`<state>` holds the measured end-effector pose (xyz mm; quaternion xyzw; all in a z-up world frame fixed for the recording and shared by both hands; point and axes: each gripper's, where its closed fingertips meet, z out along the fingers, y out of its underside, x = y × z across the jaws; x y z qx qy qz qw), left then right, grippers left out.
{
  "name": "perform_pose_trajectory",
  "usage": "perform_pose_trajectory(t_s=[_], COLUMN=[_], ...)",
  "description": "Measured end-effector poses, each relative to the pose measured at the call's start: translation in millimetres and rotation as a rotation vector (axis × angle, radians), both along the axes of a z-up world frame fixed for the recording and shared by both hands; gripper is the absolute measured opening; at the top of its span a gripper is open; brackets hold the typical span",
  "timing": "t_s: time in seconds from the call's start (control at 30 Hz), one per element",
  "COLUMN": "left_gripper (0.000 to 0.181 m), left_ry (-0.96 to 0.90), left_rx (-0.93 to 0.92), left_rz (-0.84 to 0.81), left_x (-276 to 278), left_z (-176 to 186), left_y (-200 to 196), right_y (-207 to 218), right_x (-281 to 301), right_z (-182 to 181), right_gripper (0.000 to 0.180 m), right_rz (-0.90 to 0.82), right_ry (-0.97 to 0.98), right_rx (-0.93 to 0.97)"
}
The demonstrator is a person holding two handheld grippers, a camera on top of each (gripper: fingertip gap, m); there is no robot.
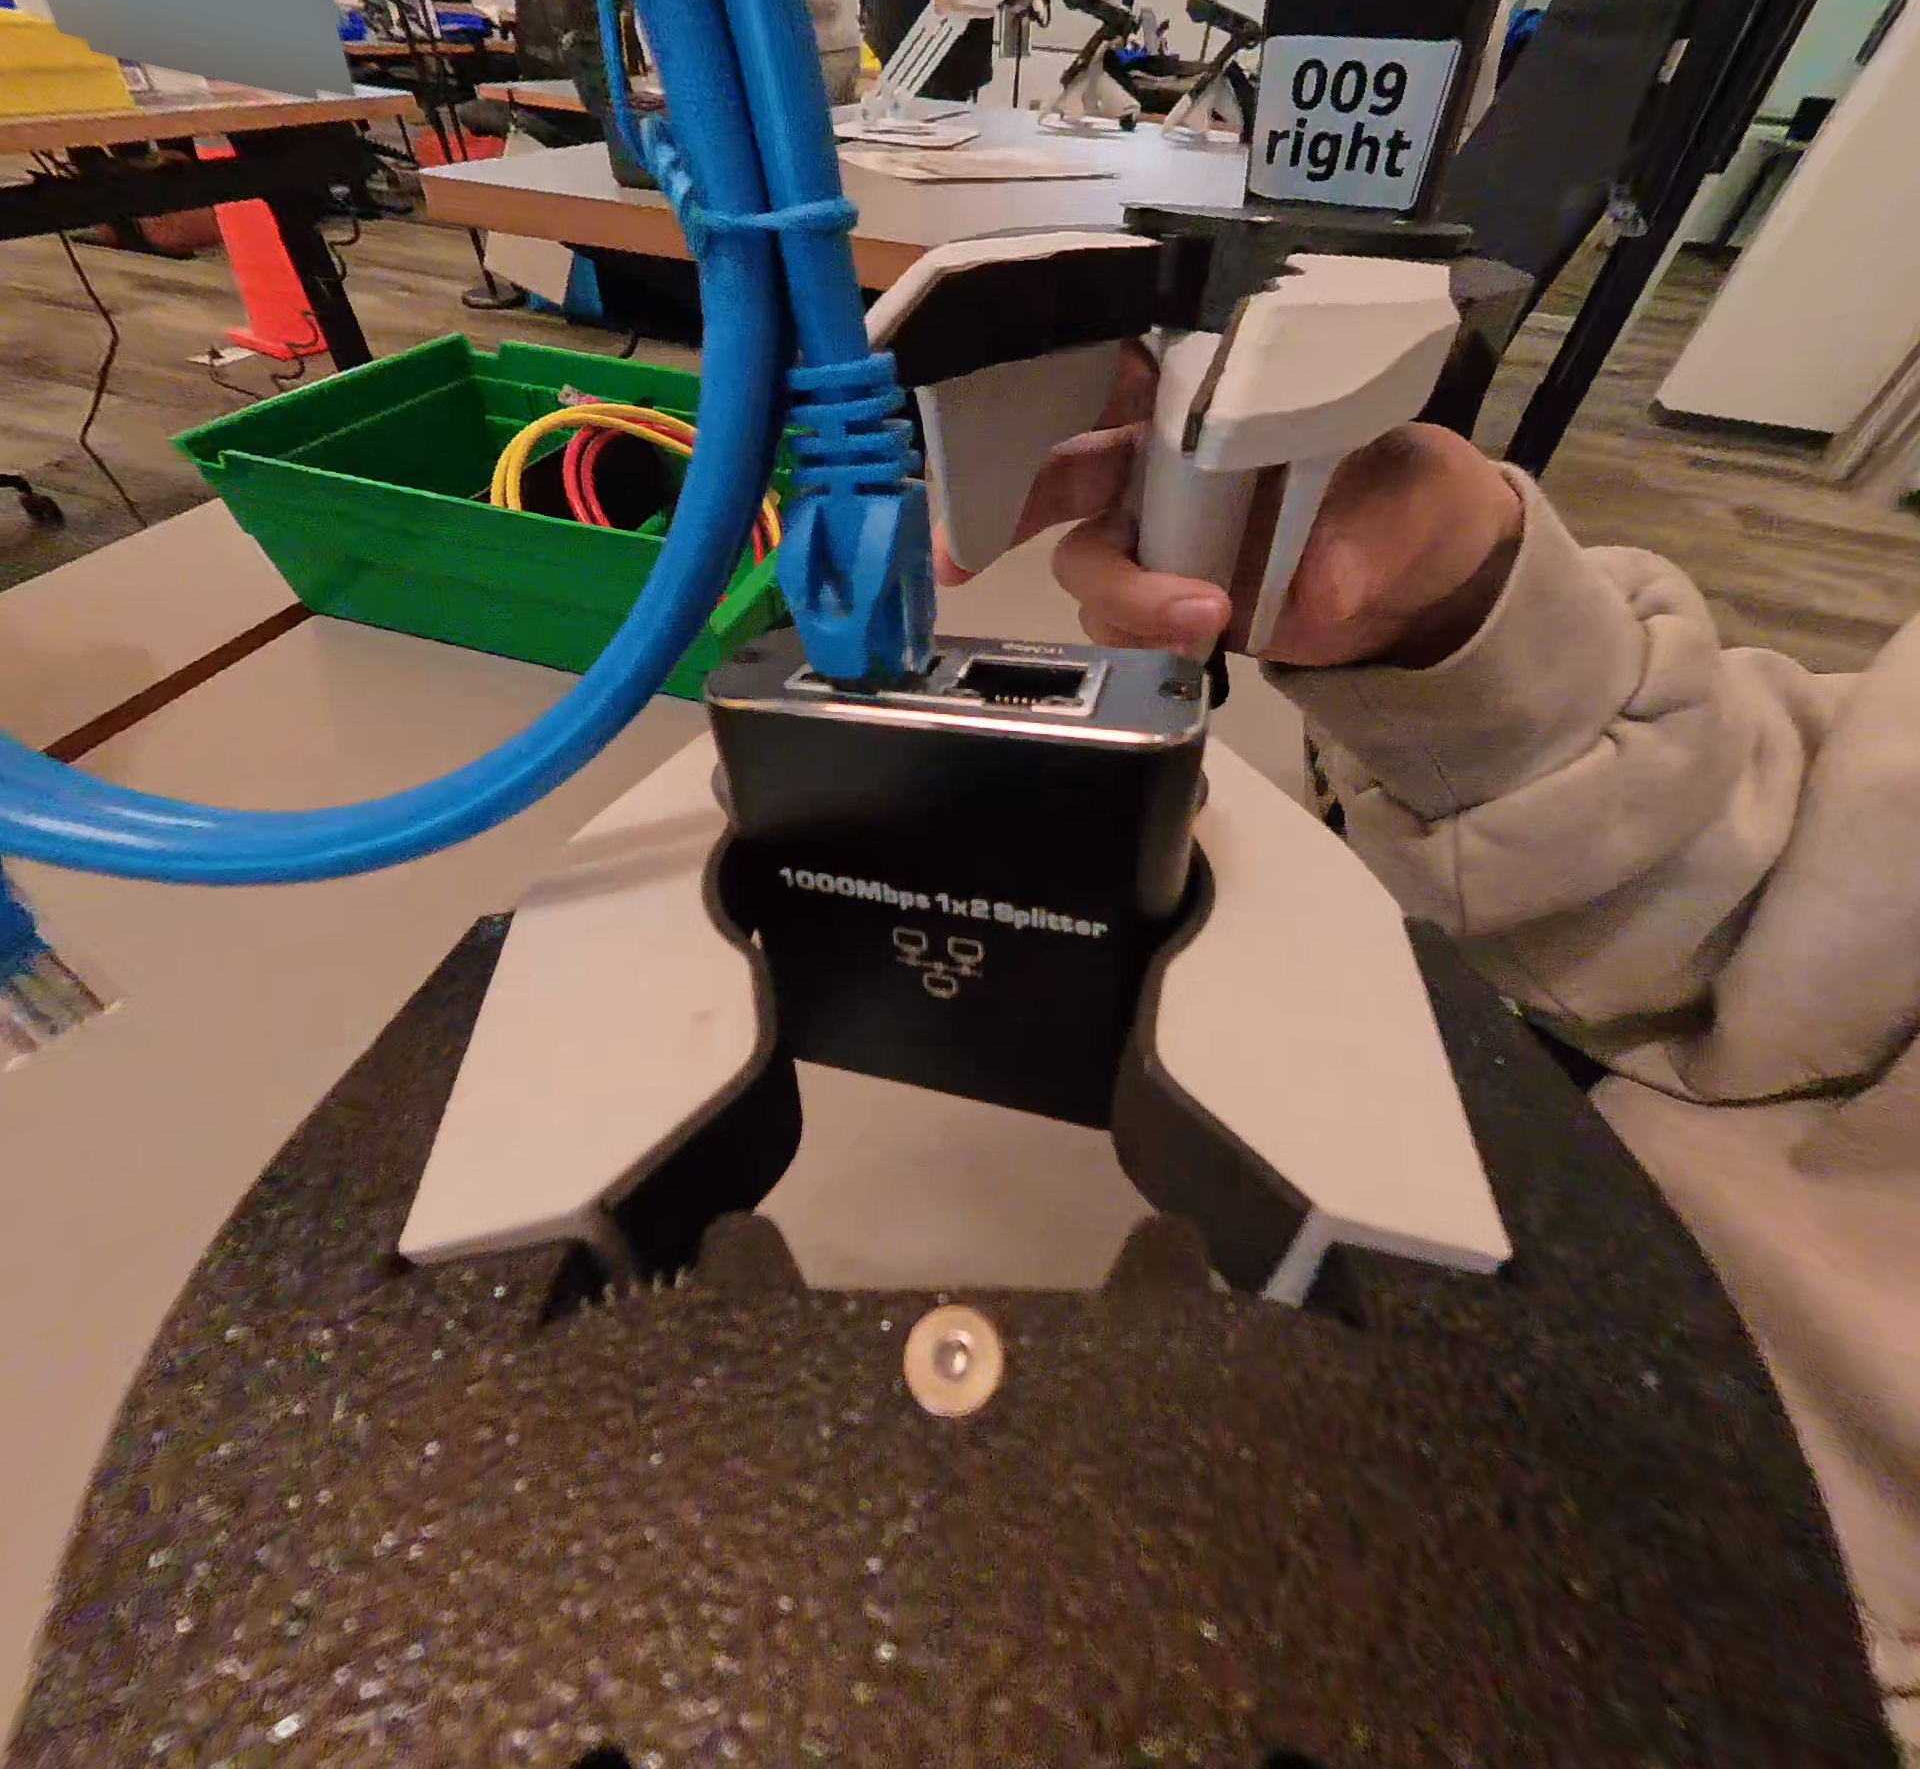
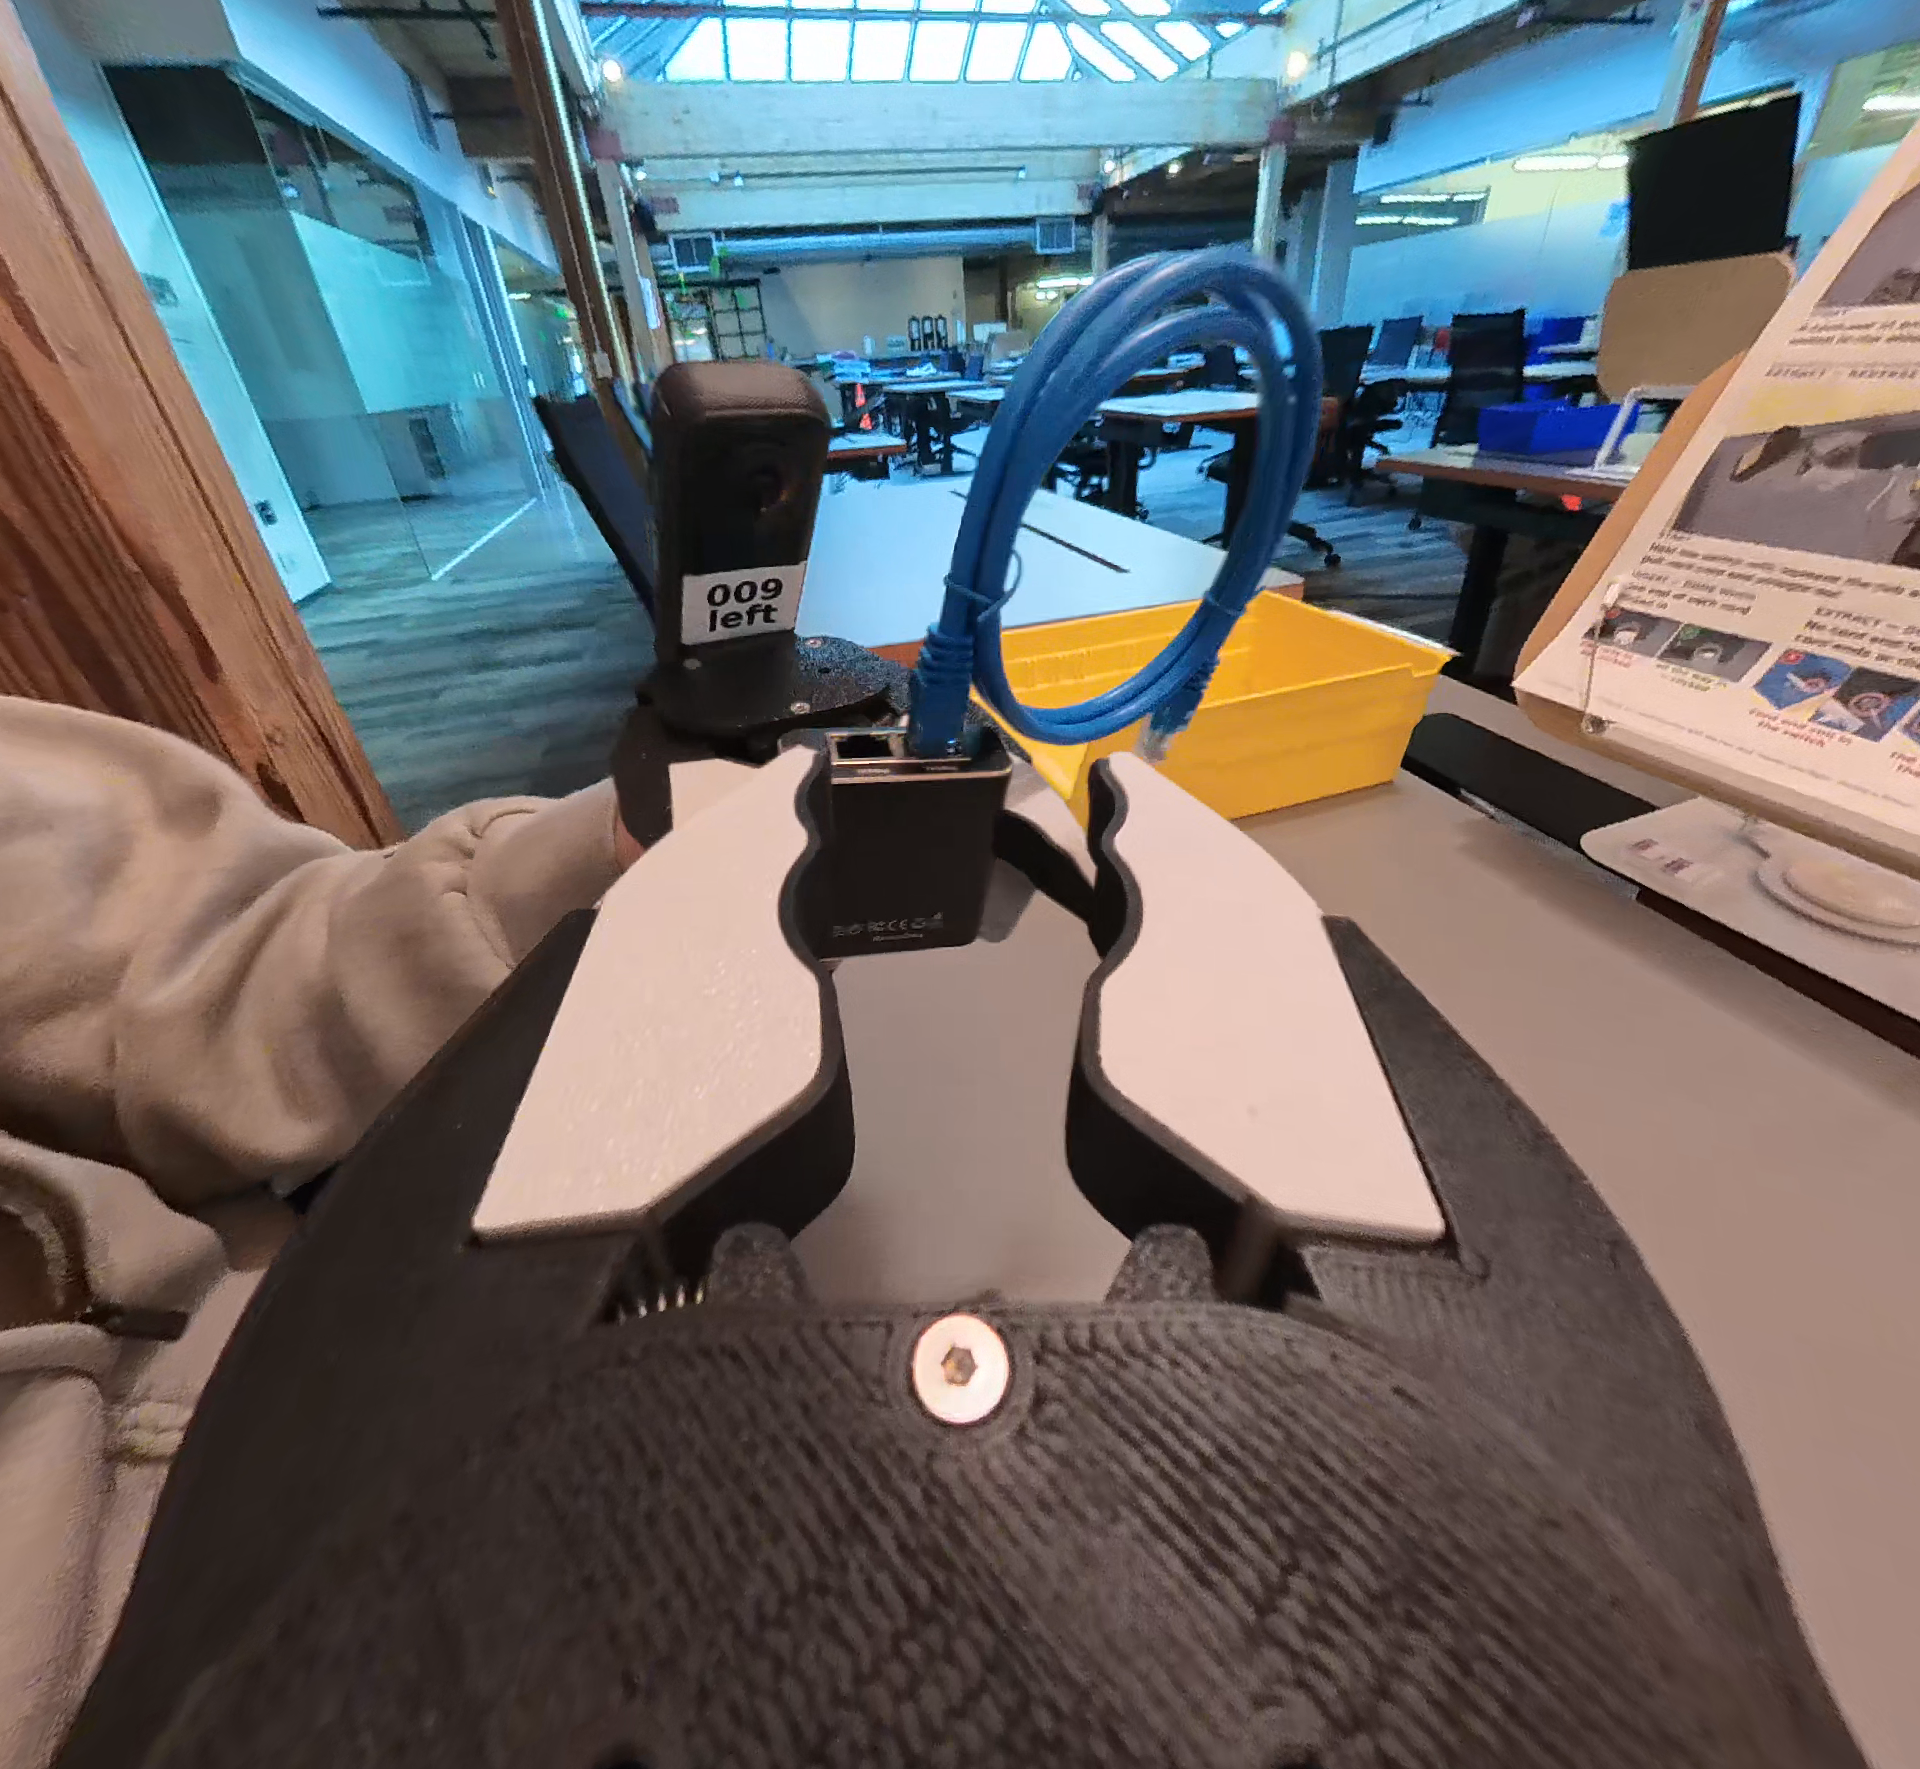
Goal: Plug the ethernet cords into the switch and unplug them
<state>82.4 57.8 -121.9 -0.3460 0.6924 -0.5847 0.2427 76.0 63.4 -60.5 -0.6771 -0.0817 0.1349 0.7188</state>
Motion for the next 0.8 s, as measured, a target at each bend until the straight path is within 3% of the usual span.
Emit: perform_pose_trajectory(t_s=[0.37, 0.57, 0.8], left_gripper=[0.075, 0.075, 0.075], left_ry=[0.046, 0.054, 0.055], left_rx=[-0.117, -0.295, -0.268], left_rz=[-0.074, -0.143, -0.135], left_x=[0, -7, -6], left_z=[3, 17, 13], left_y=[-15, -15, -14], right_y=[5, 0, -5], right_x=[14, 26, 23], right_z=[-3, 7, 17], right_gripper=[0.075, 0.086, 0.093], right_rz=[-0.152, -0.219, -0.159], right_ry=[-0.038, 0.001, 0.063], right_rx=[-0.032, -0.002, 0.059])
